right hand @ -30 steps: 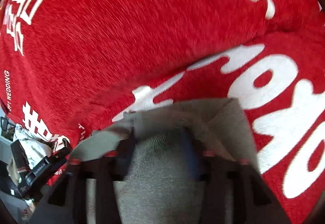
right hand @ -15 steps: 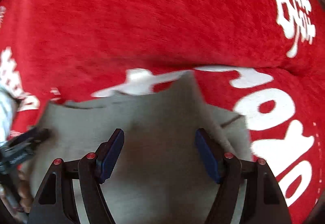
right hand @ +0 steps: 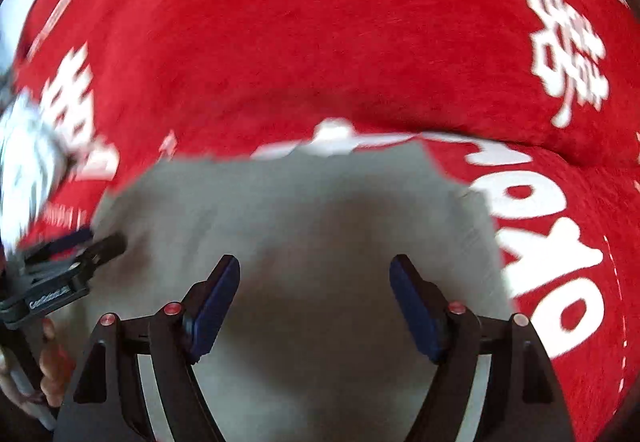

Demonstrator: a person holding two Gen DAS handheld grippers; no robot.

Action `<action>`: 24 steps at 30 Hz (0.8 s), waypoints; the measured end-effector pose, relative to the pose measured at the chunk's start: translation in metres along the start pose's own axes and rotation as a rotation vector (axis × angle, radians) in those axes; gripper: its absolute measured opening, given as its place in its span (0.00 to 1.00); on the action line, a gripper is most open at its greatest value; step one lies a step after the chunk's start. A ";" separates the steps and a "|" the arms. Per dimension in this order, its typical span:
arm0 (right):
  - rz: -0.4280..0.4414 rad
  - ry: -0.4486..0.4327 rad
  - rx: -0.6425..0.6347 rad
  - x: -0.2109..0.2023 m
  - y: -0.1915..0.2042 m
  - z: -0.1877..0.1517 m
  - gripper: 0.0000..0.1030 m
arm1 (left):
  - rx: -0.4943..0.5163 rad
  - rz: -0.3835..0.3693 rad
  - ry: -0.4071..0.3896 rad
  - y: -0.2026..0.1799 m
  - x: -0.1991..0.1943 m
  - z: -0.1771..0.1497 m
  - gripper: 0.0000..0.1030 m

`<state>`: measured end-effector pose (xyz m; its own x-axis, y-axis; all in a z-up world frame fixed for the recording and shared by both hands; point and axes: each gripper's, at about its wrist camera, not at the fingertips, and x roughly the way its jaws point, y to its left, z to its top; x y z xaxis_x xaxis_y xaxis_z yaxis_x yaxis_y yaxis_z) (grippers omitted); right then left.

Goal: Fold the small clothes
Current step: 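Open both grippers and release the folded hem, then grasp the side of the folded sweater with the left gripper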

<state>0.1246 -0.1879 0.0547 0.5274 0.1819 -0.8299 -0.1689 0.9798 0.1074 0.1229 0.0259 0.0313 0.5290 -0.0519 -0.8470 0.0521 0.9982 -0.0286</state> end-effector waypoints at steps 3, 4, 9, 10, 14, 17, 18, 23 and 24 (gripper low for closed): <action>-0.077 0.035 -0.086 0.011 0.020 -0.026 0.78 | 0.041 0.062 0.007 -0.005 0.001 -0.028 0.78; -0.096 0.019 -0.107 0.008 0.022 -0.038 0.78 | 0.042 0.069 -0.019 -0.002 -0.004 -0.036 0.82; -0.098 -0.045 -0.106 -0.013 0.012 -0.071 0.86 | -0.010 0.051 -0.048 0.018 -0.024 -0.064 0.95; -0.096 -0.039 -0.101 -0.016 0.007 -0.077 0.88 | -0.013 0.050 -0.044 0.020 -0.025 -0.069 0.95; -0.090 -0.049 -0.071 -0.032 -0.009 -0.103 0.89 | -0.005 0.060 -0.034 0.023 -0.029 -0.088 0.95; -0.083 -0.075 -0.052 -0.046 -0.019 -0.119 0.89 | -0.003 0.050 -0.056 0.024 -0.039 -0.103 0.95; -0.081 -0.081 -0.054 -0.050 -0.021 -0.125 0.89 | -0.003 0.048 -0.055 0.024 -0.041 -0.105 0.95; -0.129 -0.055 -0.079 -0.067 -0.020 -0.140 0.89 | -0.008 0.043 -0.048 0.026 -0.060 -0.114 0.95; -0.136 -0.054 -0.073 -0.071 -0.021 -0.141 0.89 | -0.016 0.039 -0.053 0.027 -0.065 -0.116 0.95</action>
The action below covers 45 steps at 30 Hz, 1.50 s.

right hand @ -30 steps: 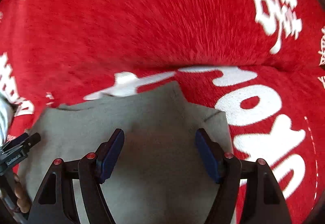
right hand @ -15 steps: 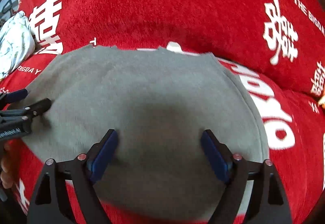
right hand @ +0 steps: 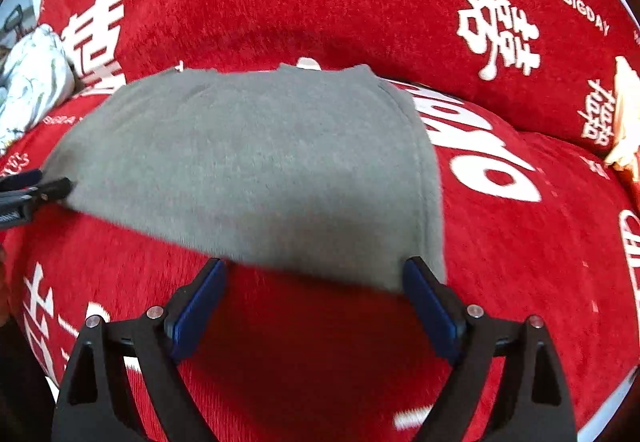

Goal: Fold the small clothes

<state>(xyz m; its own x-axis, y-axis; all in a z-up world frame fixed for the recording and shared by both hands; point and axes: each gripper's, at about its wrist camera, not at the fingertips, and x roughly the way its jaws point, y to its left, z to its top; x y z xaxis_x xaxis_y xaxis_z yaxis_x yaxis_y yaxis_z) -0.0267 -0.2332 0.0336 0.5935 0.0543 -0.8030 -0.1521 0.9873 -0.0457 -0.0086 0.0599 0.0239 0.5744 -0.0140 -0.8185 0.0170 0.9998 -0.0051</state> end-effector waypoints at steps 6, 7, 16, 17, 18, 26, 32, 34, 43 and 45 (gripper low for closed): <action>0.025 -0.036 0.106 -0.016 -0.005 0.009 0.89 | -0.213 -0.104 0.052 0.045 -0.005 -0.009 0.95; 0.033 -0.035 0.111 -0.016 -0.003 0.011 0.89 | -0.255 -0.143 0.073 0.052 -0.002 -0.011 0.95; 0.080 -0.017 0.037 -0.004 0.040 0.034 0.89 | -0.547 -0.557 0.050 0.091 0.020 -0.008 0.92; 0.083 -0.018 0.030 -0.003 0.044 0.036 0.89 | -0.565 -0.571 0.044 0.093 0.023 -0.007 0.82; 0.086 -0.018 0.019 -0.002 0.050 0.039 0.89 | -0.581 -0.583 0.048 0.095 0.029 -0.005 0.67; 0.115 -0.025 -0.061 0.014 0.091 0.087 0.89 | -0.685 -0.649 0.075 0.108 0.058 -0.004 0.13; 0.228 0.091 -0.097 0.060 0.150 0.153 0.89 | -0.631 -0.607 0.038 0.105 0.052 -0.003 0.13; 0.252 0.127 -0.118 0.078 0.178 0.174 0.89 | -0.603 -0.581 0.026 0.103 0.049 -0.003 0.13; 0.257 0.336 -0.131 0.166 0.284 0.222 0.89 | -0.475 -0.473 -0.030 0.094 0.037 0.001 0.13; 0.153 0.363 -0.207 0.184 0.306 0.216 0.90 | -0.461 -0.461 -0.040 0.094 0.036 0.002 0.13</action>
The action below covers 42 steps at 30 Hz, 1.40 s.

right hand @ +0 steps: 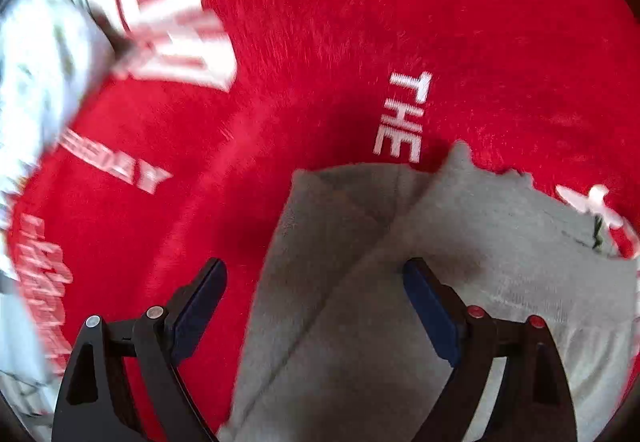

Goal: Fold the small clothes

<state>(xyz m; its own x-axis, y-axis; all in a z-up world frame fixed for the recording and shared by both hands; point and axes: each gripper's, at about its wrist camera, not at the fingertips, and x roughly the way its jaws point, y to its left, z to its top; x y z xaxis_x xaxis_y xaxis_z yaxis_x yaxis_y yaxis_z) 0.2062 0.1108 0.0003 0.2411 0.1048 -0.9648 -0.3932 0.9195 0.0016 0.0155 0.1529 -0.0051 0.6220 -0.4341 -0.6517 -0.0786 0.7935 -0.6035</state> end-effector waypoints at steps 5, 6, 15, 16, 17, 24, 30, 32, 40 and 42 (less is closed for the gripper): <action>-0.181 -0.053 -0.148 0.001 0.025 -0.003 0.37 | 0.020 0.009 -0.011 -0.003 -0.005 -0.002 0.13; -0.160 -0.052 -0.125 -0.001 0.019 -0.002 0.28 | 0.030 0.017 -0.016 -0.005 -0.007 -0.002 0.11; 0.098 -0.095 0.046 -0.031 -0.031 -0.010 0.12 | 0.105 0.086 -0.021 -0.025 -0.013 -0.001 0.10; 0.107 -0.098 0.051 -0.033 -0.031 -0.006 0.12 | 0.110 0.090 -0.021 -0.027 -0.014 0.000 0.10; 0.114 -0.102 0.054 -0.036 -0.032 -0.006 0.12 | 0.117 0.094 -0.023 -0.029 -0.016 0.000 0.10; 0.166 -0.135 0.071 -0.052 -0.045 -0.006 0.11 | 0.169 0.144 -0.021 -0.044 -0.017 -0.003 0.09; 0.212 -0.162 0.101 -0.066 -0.059 -0.011 0.11 | 0.199 0.165 -0.024 -0.054 -0.020 -0.003 0.09; 0.226 -0.171 0.111 -0.070 -0.064 -0.013 0.11 | 0.213 0.176 -0.026 -0.059 -0.020 -0.004 0.09; 0.276 -0.205 0.140 -0.087 -0.084 -0.018 0.10 | 0.270 0.200 -0.029 -0.082 -0.025 -0.006 0.09; 0.292 -0.213 0.145 -0.092 -0.089 -0.019 0.10 | 0.288 0.205 -0.031 -0.088 -0.026 -0.008 0.09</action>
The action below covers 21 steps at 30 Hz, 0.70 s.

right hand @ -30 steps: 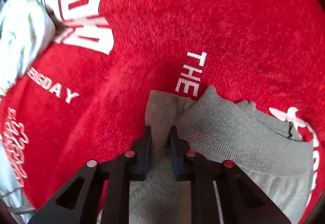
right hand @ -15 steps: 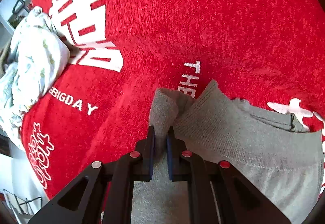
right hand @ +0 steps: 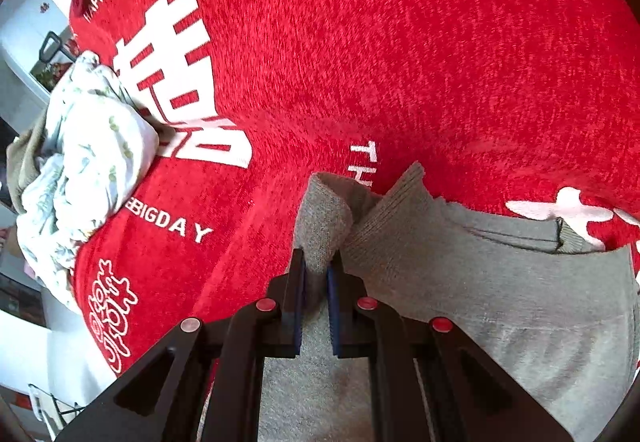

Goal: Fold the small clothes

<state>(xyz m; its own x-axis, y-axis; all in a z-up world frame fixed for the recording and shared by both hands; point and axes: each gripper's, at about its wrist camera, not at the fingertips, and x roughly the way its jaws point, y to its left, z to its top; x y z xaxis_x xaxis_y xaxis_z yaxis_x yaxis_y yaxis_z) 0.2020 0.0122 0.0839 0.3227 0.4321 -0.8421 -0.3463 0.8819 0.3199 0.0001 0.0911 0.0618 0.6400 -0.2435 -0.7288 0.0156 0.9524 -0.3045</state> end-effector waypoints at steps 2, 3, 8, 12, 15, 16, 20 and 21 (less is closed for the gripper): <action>0.013 -0.009 0.004 -0.006 -0.004 0.000 0.10 | 0.021 0.008 -0.003 -0.007 -0.002 0.000 0.09; 0.022 -0.014 0.008 -0.009 -0.006 0.001 0.10 | 0.032 0.011 -0.005 -0.011 -0.003 0.000 0.09; 0.051 -0.032 0.035 -0.025 -0.020 0.000 0.10 | 0.071 0.020 -0.006 -0.026 -0.007 0.001 0.09; 0.075 -0.047 0.056 -0.038 -0.032 0.000 0.10 | 0.114 0.028 -0.005 -0.042 -0.008 0.002 0.09; 0.085 -0.059 0.072 -0.051 -0.043 0.001 0.10 | 0.153 0.032 -0.002 -0.057 -0.008 0.001 0.09; 0.087 -0.062 0.076 -0.054 -0.046 0.001 0.10 | 0.159 0.032 -0.001 -0.061 -0.008 0.001 0.09; 0.094 -0.074 0.105 -0.069 -0.065 0.000 0.10 | 0.190 0.028 0.010 -0.081 -0.006 0.003 0.09; 0.094 -0.075 0.109 -0.072 -0.069 -0.001 0.10 | 0.197 0.029 0.013 -0.085 -0.005 0.003 0.09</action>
<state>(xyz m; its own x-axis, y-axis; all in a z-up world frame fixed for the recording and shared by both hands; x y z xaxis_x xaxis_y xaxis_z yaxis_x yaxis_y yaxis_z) 0.2019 -0.0801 0.1223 0.3598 0.5232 -0.7726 -0.2821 0.8503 0.4444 -0.0018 0.0119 0.0934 0.6328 -0.2163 -0.7435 0.1481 0.9763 -0.1579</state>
